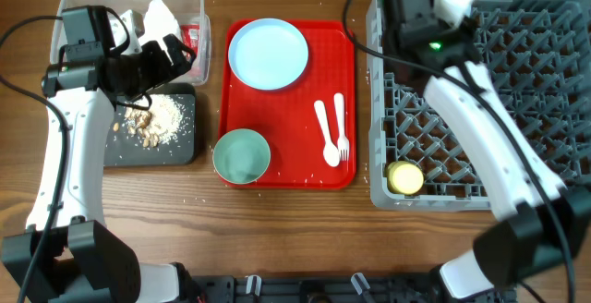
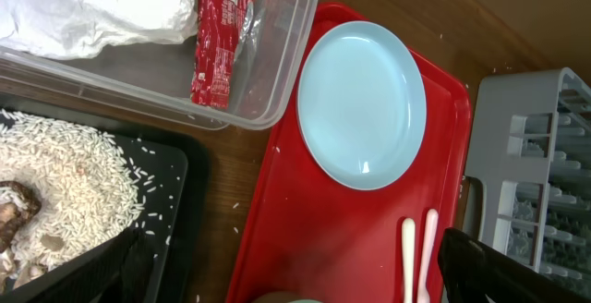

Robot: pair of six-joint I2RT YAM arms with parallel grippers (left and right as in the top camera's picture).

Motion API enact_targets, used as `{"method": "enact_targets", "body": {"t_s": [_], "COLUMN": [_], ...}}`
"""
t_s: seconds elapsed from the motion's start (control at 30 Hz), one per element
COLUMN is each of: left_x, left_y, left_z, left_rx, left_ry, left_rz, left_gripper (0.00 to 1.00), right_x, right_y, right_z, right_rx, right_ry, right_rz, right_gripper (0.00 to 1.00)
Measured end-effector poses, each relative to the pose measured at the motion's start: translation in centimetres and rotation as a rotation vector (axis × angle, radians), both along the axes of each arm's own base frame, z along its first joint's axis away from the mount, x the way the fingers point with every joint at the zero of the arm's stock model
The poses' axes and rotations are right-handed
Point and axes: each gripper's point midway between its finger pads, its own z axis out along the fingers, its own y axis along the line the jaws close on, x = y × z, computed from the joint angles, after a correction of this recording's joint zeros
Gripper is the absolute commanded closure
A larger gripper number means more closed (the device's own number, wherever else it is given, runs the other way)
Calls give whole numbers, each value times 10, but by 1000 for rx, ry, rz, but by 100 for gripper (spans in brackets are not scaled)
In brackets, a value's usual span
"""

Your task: Sort waste into correct bins and load items into the dishwasher rack

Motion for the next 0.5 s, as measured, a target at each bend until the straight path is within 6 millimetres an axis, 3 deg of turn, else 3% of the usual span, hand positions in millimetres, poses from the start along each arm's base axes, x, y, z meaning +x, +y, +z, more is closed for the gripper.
{"method": "enact_targets", "body": {"t_s": [0.27, 0.5], "left_x": [0, 0], "left_y": [0, 0], "left_z": [0, 0], "left_rx": [2, 3], "left_ry": [1, 3], "left_rz": [2, 2], "left_gripper": [0, 0], "right_x": [54, 74], "right_y": [4, 8], "right_z": [-6, -46], "right_rx": [-317, -494], "right_ry": [44, 250], "right_rz": [-8, 35], "right_gripper": [95, 96]}}
